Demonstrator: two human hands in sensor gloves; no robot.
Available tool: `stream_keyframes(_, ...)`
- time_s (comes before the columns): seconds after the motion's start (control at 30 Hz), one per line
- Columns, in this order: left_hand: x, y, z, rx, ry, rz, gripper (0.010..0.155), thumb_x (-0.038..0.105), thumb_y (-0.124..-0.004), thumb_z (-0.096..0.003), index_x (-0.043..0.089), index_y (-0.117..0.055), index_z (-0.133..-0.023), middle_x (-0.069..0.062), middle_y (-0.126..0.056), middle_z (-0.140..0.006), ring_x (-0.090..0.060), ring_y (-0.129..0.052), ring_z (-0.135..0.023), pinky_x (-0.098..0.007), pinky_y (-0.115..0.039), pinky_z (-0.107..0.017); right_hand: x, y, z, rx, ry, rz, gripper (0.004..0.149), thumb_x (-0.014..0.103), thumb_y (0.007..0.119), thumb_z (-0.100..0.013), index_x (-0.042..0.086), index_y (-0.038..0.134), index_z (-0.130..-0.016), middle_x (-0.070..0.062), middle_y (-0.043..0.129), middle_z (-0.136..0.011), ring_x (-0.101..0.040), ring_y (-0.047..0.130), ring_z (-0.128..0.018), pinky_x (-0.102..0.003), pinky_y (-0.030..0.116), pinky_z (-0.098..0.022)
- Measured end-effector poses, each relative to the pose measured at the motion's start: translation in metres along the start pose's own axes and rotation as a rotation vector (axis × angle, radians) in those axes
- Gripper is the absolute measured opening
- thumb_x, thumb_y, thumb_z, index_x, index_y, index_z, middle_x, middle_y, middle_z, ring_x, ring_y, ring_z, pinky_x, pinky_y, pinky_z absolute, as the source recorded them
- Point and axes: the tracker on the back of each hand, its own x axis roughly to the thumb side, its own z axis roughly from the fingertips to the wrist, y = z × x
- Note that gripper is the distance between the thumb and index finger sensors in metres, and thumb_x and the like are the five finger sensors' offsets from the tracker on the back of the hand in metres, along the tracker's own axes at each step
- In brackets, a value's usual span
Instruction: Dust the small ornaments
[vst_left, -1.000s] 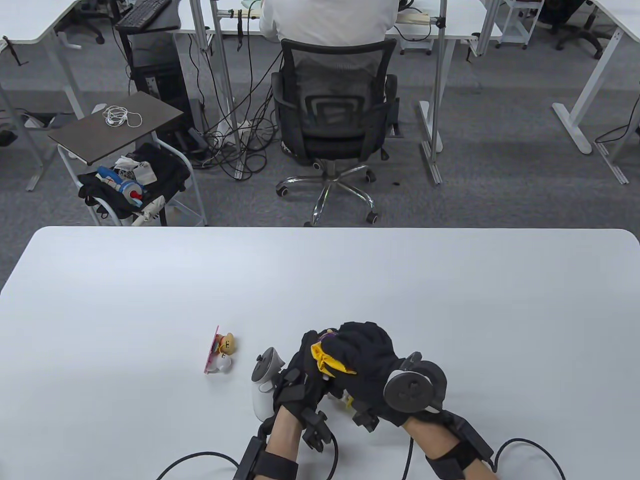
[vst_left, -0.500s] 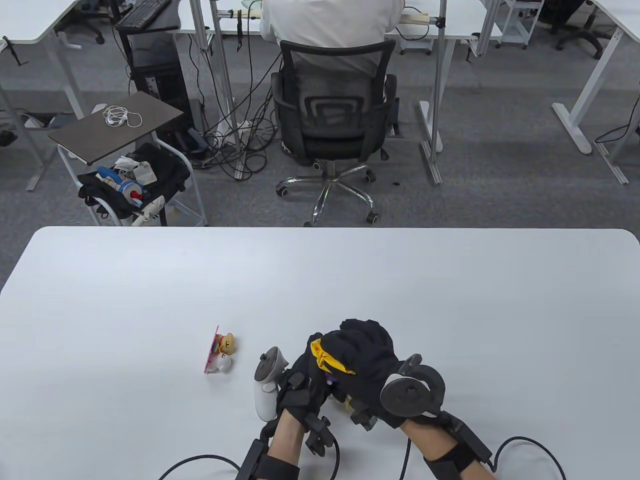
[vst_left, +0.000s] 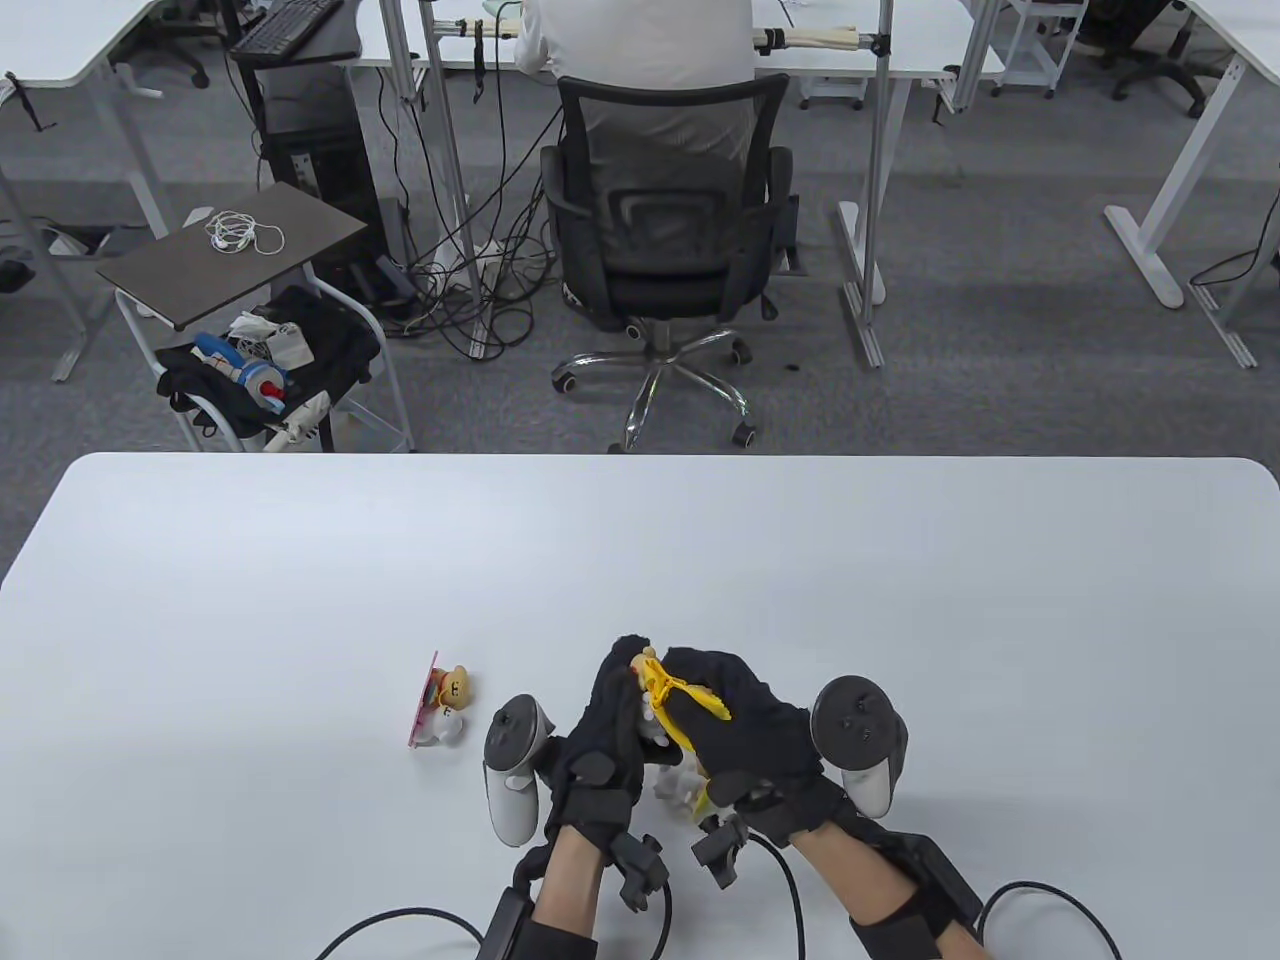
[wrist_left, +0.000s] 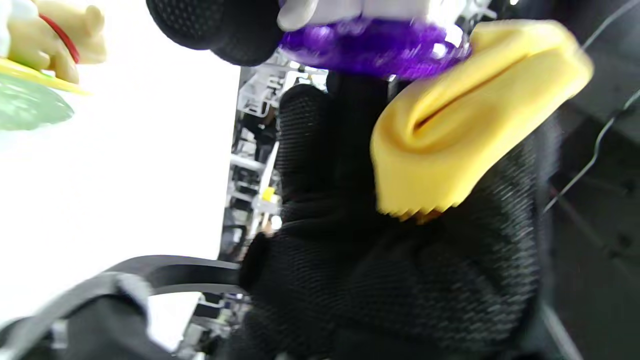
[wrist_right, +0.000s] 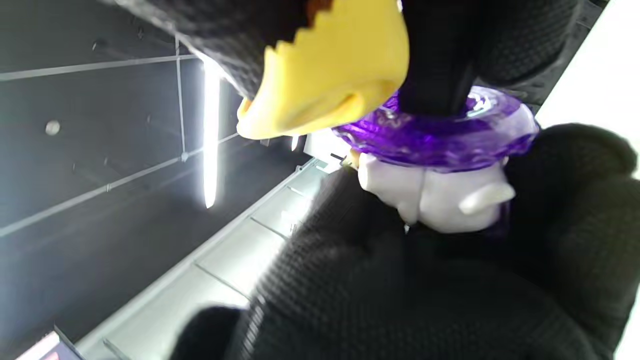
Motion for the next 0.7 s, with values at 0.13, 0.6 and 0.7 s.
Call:
stream_keyframes(0.13,-0.005,0.006,0.001,0.026,-0.004,0.064,0.053,0.059,-0.051,-0.0615,0.044,-0.043,-0.112,-0.005,-0.064,-0.11,-0.024,-0.079,-0.086,-0.038,-0.075,-0.064,-0.002,-0.003,0.0,0.035,0.048,-0.16,0.048,0.033,0.079,-0.051,0.016,0.072,-0.096,-0.014,0.075,-0.086,-0.042,0.089,-0.074,-0.057,0.077,-0.056)
stream_keyframes(0.6,-0.018,-0.007,-0.004,-0.073,0.103,0.06,0.071,0.078,-0.05,-0.0565,0.041,-0.024,-0.112,-0.004,-0.062,-0.097,-0.013,-0.085,-0.07,-0.033,-0.079,-0.055,0.034,0.006,0.014,0.001,-0.37,0.542,0.047,0.031,0.089,-0.048,0.02,0.081,-0.093,-0.01,0.081,-0.086,-0.038,0.079,-0.084,-0.062,0.066,-0.062)
stream_keyframes(0.7,-0.02,-0.01,-0.004,-0.079,0.089,0.1,0.063,0.078,-0.047,-0.0561,0.047,-0.033,-0.109,0.0,-0.069,-0.09,-0.009,-0.09,-0.06,-0.03,-0.083,-0.048,0.037,0.016,0.02,-0.032,-0.411,0.667,0.047,0.033,0.088,-0.048,0.021,0.08,-0.093,-0.01,0.08,-0.086,-0.037,0.077,-0.086,-0.063,0.062,-0.065)
